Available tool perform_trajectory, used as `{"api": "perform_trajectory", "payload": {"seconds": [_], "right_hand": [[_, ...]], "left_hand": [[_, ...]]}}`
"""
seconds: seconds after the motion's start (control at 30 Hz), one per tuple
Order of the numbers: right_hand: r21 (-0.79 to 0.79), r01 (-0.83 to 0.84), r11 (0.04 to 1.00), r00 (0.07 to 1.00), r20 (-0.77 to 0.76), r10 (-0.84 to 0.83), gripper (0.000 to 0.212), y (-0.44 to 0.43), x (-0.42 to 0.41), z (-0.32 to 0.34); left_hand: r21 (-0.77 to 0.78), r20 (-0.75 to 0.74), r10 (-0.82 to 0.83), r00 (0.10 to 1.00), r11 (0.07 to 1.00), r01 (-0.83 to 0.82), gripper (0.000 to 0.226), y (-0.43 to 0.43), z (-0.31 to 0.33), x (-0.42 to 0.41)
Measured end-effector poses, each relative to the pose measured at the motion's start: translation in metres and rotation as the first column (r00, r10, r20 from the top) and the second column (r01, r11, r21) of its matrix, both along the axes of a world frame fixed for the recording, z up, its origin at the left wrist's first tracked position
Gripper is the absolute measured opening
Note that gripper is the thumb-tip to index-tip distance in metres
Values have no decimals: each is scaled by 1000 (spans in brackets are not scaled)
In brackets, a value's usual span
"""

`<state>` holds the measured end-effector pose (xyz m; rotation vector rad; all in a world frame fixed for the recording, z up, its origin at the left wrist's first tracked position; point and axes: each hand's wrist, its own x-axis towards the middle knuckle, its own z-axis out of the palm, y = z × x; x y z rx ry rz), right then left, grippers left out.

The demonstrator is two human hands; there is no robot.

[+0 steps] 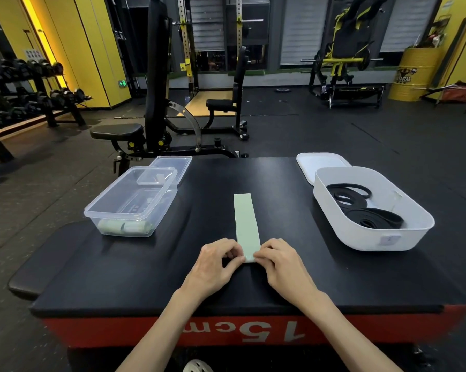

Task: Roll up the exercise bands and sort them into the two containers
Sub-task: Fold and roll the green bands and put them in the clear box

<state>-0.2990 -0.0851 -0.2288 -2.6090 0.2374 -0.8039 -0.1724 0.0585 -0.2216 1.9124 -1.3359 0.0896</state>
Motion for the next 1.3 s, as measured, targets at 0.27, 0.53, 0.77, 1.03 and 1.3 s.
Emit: {"api": "perform_trajectory", "payload": {"seconds": [0.27,0.53,0.77,1.03,1.3], "right_hand": [[-8,-11,1000,999,-35,10,11,1,-1,1],[-12,30,999,998,-46,-30,14,0,3,-1],[-83,21,996,1000,-19,-22,13,3,-1,0],[-47,-21,999,1000,-23,20,9,4,-5,3],[-39,17,999,999,-38,-18,13,0,4,0]], "left_hand": [[2,32,-23,999,1000,22,10,5,-2,1],[7,38,-20,999,1000,20,10,1,-3,3],[21,28,-15,999,1000,14,10,3,-6,2],[30,21,-10,1000,1000,9,9,5,-7,0],[28,9,10,1000,1000,-10,11,3,-5,0]]}}
